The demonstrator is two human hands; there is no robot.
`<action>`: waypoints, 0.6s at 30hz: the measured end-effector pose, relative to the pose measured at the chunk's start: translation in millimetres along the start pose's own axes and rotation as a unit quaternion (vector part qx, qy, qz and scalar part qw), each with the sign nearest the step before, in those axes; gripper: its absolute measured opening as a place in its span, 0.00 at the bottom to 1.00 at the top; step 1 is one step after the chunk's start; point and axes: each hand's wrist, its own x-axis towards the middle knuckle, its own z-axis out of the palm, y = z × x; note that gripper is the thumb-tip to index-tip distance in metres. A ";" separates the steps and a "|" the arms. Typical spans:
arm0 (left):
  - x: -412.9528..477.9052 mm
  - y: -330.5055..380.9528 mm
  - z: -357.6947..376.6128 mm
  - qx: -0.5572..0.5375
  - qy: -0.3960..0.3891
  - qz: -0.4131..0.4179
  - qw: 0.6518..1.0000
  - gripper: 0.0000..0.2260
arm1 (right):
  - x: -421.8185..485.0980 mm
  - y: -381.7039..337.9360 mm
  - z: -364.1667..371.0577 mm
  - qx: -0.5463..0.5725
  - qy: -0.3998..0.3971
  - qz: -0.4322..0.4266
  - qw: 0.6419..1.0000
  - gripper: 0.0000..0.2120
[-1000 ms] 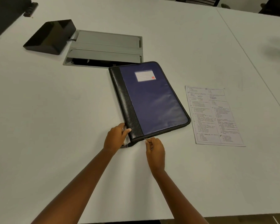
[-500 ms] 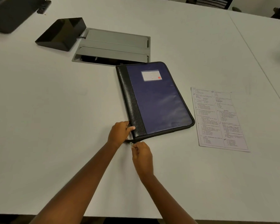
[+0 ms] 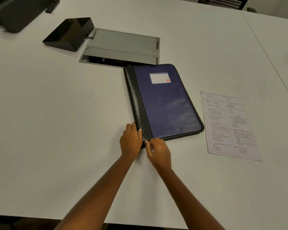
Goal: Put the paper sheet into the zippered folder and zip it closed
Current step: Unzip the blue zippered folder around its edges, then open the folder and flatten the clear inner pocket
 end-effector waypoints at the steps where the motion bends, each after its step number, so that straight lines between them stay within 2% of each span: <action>1: 0.9 2.8 0.8 0.011 0.004 -0.003 1.000 0.18 | 6.6 4.0 -5.5 -0.018 0.022 -0.008 1.000 0.12; 4: 4.6 10.0 4.5 0.034 0.004 0.005 0.999 0.22 | 29.1 18.3 -23.9 -0.050 0.067 -0.007 0.996 0.14; 7: 7.8 16.9 9.0 0.033 -0.011 0.013 0.999 0.24 | 53.2 38.8 -41.4 -0.071 0.082 0.033 0.994 0.12; 10: 10.5 21.8 12.6 0.030 -0.034 0.012 0.999 0.26 | 74.3 64.2 -58.9 -0.110 0.068 0.098 0.987 0.09; 13: 14.2 22.2 16.2 0.030 -0.042 0.015 0.999 0.26 | 88.5 82.8 -75.5 -0.138 0.044 0.179 0.973 0.15; 18: 21.5 23.2 21.2 0.065 -0.052 0.006 0.996 0.27 | 100.8 92.5 -88.7 -0.074 0.005 0.253 0.965 0.21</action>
